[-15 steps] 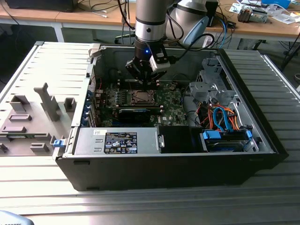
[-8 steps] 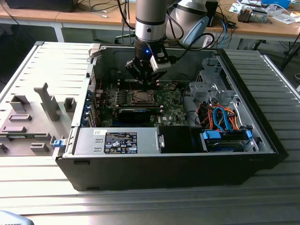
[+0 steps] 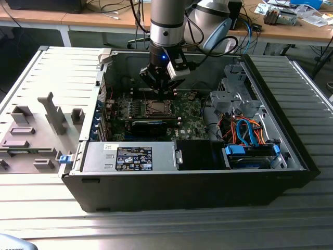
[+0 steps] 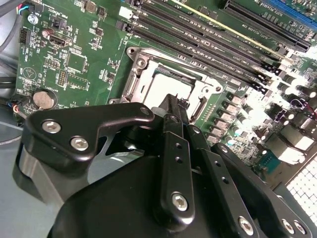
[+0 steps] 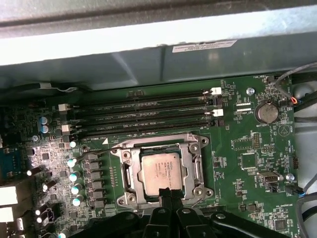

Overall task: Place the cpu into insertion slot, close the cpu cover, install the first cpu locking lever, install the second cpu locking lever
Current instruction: 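Install the first cpu locking lever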

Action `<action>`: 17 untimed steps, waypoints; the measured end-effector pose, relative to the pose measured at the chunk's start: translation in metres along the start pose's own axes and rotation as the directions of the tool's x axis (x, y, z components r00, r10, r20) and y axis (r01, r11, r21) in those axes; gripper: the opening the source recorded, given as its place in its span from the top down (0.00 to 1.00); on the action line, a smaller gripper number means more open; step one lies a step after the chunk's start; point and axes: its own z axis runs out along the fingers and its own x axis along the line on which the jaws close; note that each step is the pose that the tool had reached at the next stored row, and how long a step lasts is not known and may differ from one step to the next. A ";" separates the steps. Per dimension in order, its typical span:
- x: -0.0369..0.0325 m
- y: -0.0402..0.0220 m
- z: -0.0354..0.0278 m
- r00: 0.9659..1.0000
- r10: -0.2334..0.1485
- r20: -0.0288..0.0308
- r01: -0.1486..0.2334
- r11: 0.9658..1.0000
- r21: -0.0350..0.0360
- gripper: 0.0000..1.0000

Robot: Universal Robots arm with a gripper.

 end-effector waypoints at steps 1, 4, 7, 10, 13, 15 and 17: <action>0.0000 0.0000 0.0000 1.000 -0.004 0.000 0.004 1.000 0.000 0.89; 0.0000 0.0000 0.0000 1.000 -0.015 0.001 0.015 1.000 0.000 0.89; 0.0000 0.0000 0.0000 1.000 -0.026 0.002 0.026 1.000 0.000 0.89; 0.0000 0.0000 0.0000 1.000 -0.031 0.002 0.031 1.000 0.000 0.89; 0.0000 0.0000 0.0000 0.999 -0.040 0.002 0.040 0.999 0.000 0.89; 0.0000 0.0000 0.0000 0.999 -0.044 0.003 0.044 0.999 0.000 0.89; 0.0000 0.0000 0.0000 0.999 -0.048 0.003 0.048 0.999 0.000 0.89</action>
